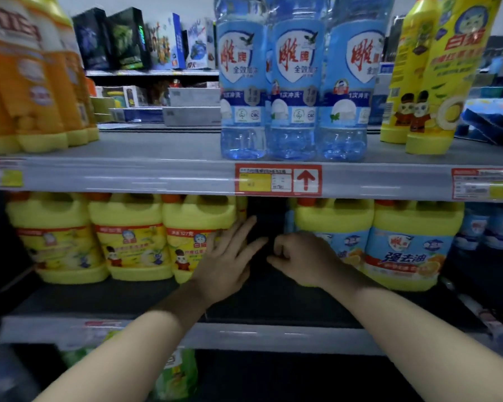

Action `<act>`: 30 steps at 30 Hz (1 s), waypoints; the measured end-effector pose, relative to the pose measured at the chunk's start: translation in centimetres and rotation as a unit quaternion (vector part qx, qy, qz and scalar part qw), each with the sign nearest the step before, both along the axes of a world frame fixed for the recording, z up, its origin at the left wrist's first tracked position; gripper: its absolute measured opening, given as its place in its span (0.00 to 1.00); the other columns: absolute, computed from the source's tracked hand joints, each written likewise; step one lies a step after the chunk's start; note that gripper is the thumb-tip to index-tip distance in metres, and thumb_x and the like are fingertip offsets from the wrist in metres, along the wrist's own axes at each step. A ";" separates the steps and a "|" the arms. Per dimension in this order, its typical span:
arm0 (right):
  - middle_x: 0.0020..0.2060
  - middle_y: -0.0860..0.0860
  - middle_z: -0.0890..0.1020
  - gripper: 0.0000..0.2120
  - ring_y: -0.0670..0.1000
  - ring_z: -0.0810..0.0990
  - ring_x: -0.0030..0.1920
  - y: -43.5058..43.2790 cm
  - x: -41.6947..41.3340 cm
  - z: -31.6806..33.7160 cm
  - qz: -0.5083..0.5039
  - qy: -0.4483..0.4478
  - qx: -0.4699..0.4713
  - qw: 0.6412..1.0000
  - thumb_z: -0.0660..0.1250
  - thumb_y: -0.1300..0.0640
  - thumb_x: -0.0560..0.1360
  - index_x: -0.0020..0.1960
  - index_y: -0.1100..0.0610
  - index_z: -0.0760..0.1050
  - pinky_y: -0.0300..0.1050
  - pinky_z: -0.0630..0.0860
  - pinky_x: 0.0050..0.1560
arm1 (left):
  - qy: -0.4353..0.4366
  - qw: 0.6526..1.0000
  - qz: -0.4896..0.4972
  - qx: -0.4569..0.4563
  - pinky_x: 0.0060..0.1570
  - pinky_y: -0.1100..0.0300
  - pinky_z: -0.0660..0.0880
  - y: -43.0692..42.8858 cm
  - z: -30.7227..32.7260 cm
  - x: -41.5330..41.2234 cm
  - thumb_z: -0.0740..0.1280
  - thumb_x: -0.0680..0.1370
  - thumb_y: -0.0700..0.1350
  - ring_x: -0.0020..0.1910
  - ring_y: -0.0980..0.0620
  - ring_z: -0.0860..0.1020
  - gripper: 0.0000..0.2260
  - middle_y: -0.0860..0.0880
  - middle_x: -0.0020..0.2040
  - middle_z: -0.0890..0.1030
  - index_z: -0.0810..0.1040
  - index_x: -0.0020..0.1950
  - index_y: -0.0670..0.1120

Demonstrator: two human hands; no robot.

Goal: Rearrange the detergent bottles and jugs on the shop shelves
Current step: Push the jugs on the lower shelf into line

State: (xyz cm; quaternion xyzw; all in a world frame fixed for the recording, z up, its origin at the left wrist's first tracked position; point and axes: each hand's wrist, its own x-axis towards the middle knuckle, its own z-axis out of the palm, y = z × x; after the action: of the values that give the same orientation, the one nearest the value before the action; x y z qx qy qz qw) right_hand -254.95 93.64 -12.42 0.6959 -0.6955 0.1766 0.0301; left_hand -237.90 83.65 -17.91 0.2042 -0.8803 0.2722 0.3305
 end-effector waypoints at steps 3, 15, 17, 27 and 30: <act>0.45 0.49 0.81 0.12 0.51 0.79 0.45 -2.0 3.3 -0.2 0.029 -0.032 0.008 0.999 0.66 0.45 0.75 0.51 0.53 0.75 0.44 0.76 0.42 | 0.049 0.989 0.128 0.049 0.54 0.38 0.70 -1.0 -0.6 4.6 0.78 0.61 0.51 0.72 0.39 0.59 0.42 0.39 0.74 0.57 0.63 0.70 0.48; 0.58 0.51 0.78 0.14 0.54 0.79 0.53 -6.9 10.9 -0.2 0.083 0.053 -0.045 0.994 0.63 0.51 0.78 0.62 0.53 0.71 0.41 0.68 0.39 | -0.016 0.976 0.204 0.071 0.64 0.47 0.69 -4.2 -0.5 9.6 0.79 0.63 0.53 0.74 0.44 0.63 0.53 0.41 0.77 0.57 0.51 0.78 0.47; 0.61 0.50 0.75 0.17 0.53 0.77 0.55 -7.0 10.8 -0.3 0.077 0.067 -0.031 0.994 0.64 0.52 0.78 0.65 0.53 0.69 0.41 0.66 0.40 | -0.019 0.976 0.206 0.073 0.65 0.47 0.69 -4.6 -0.6 8.9 0.79 0.62 0.55 0.74 0.42 0.64 0.54 0.40 0.76 0.59 0.51 0.78 0.45; 0.62 0.52 0.72 0.22 0.55 0.74 0.59 -7.2 12.1 -0.6 0.078 0.108 -0.006 0.991 0.63 0.48 0.77 0.68 0.53 0.67 0.44 0.70 0.45 | -0.015 0.984 0.140 0.110 0.60 0.43 0.74 -4.2 -0.1 10.0 0.77 0.64 0.46 0.71 0.39 0.67 0.42 0.39 0.75 0.61 0.61 0.74 0.44; 0.59 0.51 0.77 0.17 0.54 0.76 0.57 -7.6 14.0 0.3 0.132 0.098 -0.033 0.986 0.62 0.49 0.77 0.64 0.53 0.72 0.41 0.67 0.42 | -0.040 0.981 0.152 0.110 0.52 0.45 0.76 -3.4 1.0 12.5 0.75 0.63 0.47 0.64 0.41 0.71 0.34 0.41 0.70 0.67 0.69 0.67 0.45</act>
State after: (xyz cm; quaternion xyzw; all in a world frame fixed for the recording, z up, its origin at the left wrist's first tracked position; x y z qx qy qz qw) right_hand -240.95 86.06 -12.08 0.7942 -0.5848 0.1334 0.0975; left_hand -225.43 80.23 -16.90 0.3599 -0.8758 0.2292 0.2256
